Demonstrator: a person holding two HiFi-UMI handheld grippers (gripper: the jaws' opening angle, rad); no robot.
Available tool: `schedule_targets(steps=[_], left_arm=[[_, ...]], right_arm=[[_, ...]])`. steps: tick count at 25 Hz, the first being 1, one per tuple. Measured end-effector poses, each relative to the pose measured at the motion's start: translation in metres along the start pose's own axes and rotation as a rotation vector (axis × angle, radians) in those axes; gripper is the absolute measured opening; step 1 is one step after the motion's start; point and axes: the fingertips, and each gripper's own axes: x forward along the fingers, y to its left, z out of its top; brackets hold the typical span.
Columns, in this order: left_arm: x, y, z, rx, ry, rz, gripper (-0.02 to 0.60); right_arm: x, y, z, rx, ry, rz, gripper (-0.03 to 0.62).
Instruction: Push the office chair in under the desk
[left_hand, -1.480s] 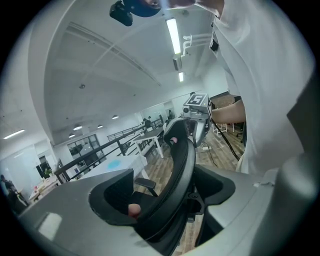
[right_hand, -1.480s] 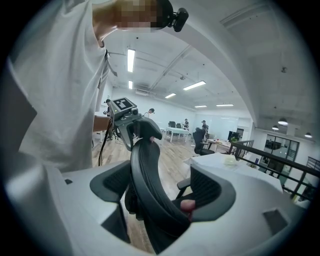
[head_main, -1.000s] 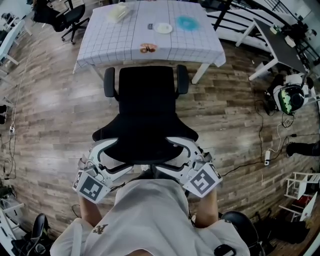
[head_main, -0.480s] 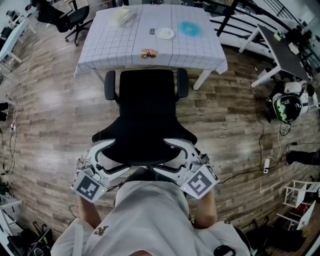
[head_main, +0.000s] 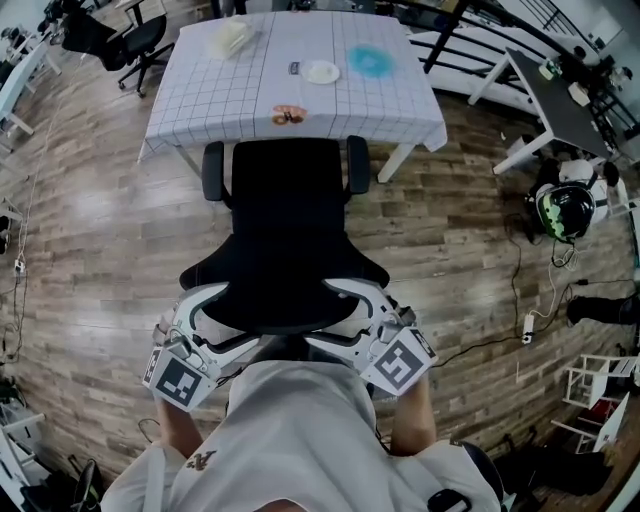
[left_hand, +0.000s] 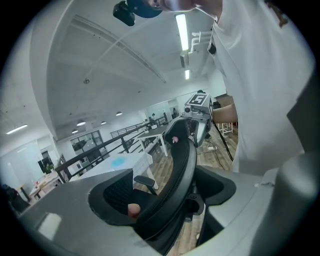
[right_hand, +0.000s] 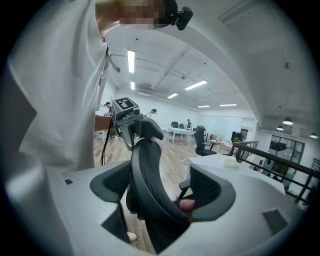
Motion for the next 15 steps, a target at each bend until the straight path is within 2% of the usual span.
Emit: schedule_targets(steps=[15], left_arm=[[0.016, 0.038, -0.005, -0.005, 0.010, -0.034, 0.391]], right_arm=[[0.015, -0.037, -0.002, 0.019, 0.009, -0.012, 0.377]])
